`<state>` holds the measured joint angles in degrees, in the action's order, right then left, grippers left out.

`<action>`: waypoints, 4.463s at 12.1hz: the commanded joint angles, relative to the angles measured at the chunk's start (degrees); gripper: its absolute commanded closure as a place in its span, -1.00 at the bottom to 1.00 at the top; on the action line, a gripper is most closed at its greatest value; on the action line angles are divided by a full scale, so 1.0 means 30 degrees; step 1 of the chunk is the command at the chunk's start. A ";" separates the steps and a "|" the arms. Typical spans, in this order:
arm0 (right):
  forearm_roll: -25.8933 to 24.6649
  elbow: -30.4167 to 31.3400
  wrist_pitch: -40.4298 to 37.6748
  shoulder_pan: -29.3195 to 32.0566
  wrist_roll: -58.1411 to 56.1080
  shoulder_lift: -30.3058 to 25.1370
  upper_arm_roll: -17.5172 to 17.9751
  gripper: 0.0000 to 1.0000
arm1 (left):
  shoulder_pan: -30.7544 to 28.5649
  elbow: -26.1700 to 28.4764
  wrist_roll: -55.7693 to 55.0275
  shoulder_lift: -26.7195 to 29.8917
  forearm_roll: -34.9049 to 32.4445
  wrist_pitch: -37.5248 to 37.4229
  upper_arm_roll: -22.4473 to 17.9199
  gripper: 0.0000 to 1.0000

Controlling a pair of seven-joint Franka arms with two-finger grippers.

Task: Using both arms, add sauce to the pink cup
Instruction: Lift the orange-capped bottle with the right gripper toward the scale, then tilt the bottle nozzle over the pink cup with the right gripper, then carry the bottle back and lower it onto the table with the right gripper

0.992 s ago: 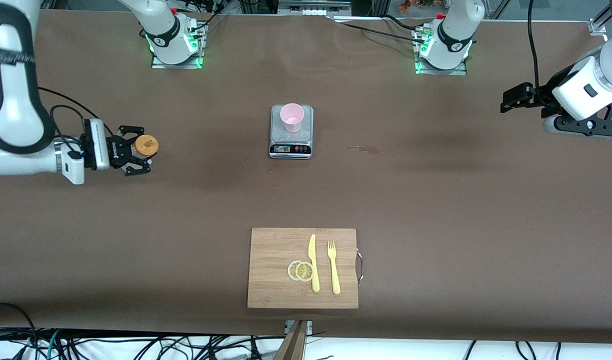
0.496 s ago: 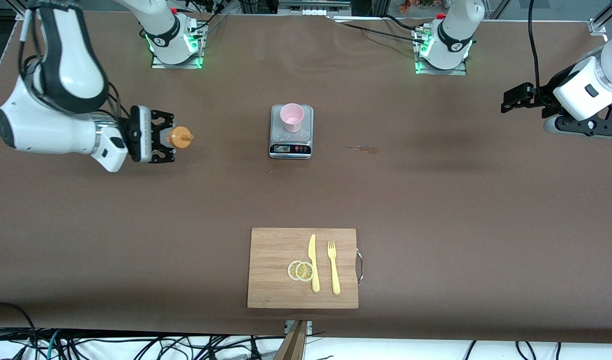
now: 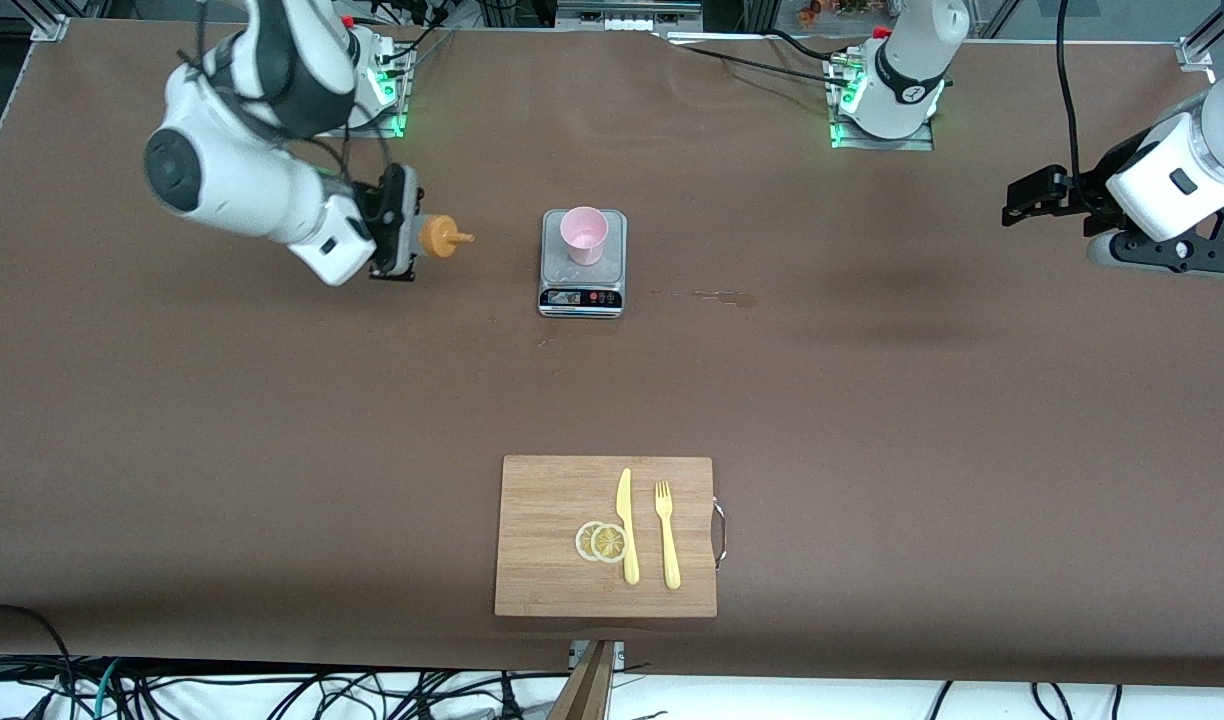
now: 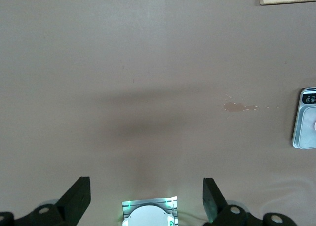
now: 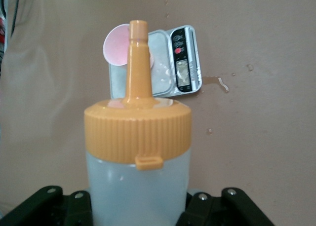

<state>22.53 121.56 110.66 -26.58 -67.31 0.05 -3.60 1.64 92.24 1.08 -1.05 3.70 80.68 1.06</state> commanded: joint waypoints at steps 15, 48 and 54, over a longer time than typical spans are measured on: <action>-0.8941 0.0441 0.1493 -0.0897 1.3350 0.2352 0.6413 0.72 | -0.0106 -0.0424 0.0400 -0.0148 -0.0033 -0.0234 0.0027 -1.00; -0.1985 -0.4540 -0.2497 0.7856 -0.0838 0.2585 0.6827 0.43 | -0.0106 -0.0424 0.0400 -0.0149 -0.0003 -0.0205 0.0027 -1.00; 0.4228 -0.9193 -0.3308 0.9121 -0.9624 0.8674 0.3842 0.36 | -0.0106 -0.0424 0.0400 -0.0149 -0.0003 -0.0205 -0.0002 -1.00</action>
<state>30.26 100.86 104.04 -0.49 -88.96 19.38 9.43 1.59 92.18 1.11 -1.10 3.70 80.69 0.99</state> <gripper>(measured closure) 0.709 0.000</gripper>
